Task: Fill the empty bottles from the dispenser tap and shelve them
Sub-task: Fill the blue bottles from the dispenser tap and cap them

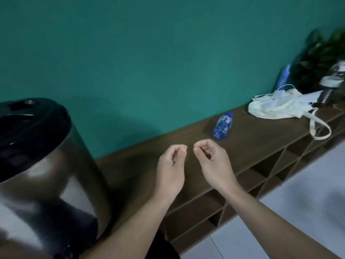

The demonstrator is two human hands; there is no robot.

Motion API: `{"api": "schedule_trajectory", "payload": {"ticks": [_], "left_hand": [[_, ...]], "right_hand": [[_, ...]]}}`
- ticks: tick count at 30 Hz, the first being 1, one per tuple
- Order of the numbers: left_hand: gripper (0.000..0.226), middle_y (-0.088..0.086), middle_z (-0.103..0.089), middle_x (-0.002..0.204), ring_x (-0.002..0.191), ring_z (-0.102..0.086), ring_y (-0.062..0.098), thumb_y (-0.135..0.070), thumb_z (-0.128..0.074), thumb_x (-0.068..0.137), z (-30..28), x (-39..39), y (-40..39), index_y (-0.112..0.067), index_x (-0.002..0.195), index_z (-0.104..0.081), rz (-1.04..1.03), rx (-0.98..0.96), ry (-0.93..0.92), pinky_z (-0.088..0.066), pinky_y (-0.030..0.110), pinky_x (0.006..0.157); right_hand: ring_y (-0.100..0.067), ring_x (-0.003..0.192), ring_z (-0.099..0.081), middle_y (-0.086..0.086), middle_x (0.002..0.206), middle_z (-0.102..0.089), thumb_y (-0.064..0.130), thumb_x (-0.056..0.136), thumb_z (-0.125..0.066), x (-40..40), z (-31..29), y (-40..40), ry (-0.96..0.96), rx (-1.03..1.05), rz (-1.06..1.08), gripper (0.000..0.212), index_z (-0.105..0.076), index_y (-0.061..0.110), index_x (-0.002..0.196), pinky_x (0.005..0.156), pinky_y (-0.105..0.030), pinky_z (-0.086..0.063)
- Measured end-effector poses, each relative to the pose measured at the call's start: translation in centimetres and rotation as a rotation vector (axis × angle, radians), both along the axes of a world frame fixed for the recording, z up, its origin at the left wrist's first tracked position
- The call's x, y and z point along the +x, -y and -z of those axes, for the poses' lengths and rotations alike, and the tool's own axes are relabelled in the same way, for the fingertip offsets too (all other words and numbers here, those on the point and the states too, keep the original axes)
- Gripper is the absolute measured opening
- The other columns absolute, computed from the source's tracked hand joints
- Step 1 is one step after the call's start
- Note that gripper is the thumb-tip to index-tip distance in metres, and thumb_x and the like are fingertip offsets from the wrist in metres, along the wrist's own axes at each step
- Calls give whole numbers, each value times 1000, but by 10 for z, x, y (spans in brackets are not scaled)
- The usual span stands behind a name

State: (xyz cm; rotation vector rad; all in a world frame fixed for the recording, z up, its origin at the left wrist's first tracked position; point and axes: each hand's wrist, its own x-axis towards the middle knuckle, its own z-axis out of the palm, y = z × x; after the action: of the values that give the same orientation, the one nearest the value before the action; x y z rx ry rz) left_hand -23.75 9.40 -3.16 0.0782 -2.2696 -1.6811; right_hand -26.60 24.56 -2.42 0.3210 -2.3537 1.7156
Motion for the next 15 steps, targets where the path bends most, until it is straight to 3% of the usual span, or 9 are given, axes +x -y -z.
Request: {"api": "schedule_trajectory", "payload": {"ticks": [5,9,12,15], "left_hand": [[32,-19,-71,138,124,-70,-1,-37,-60,116,39,-80,-32,-37,148,-65,86,113,106,-61,39,111],[41,-16,-65,149,133,-64,-3,-36,-58,117,64,-126,-52,-36,158,-58,157,115,148,-53,41,122],[50,-10,-56,164,145,-57,5,-32,-59,117,74,-151,-73,-33,167,-49,196,104,170,-45,40,128],[59,-10,-42,176,157,-45,9,-34,-58,117,87,-176,-93,-36,173,-38,214,111,189,-38,41,133]], "right_hand": [[9,112,-64,19,124,-69,40,106,-70,-69,47,-57,111,121,188,29,-68,30,133,99,-16,-52],[-4,120,-62,8,137,-61,43,106,-70,-114,71,-82,119,155,295,43,-60,25,144,106,-28,-52],[-11,130,-60,2,147,-53,43,106,-70,-143,85,-89,98,174,307,52,-54,24,152,113,-35,-51],[-12,149,-43,0,162,-46,51,105,-68,-166,99,-92,116,177,272,66,-44,24,161,121,-36,-42]]}}
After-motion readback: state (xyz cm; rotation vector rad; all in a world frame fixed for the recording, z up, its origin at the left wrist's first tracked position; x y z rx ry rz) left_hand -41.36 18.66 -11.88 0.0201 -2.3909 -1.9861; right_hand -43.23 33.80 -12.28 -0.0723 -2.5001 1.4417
